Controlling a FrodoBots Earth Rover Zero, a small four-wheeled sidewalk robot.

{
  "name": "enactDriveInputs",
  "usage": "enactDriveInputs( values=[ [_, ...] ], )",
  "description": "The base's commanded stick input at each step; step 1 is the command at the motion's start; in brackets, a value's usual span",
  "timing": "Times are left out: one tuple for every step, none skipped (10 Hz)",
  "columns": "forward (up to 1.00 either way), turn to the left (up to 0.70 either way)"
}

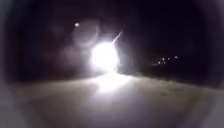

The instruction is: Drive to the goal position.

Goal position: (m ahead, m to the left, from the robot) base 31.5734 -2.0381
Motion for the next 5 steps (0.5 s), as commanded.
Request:
enactDriveInputs(
  values=[
    [1.0,0.0],
    [1.0,0.0],
    [1.0,0.0],
    [1.0,0.0],
    [1.0,0.0]
  ],
)
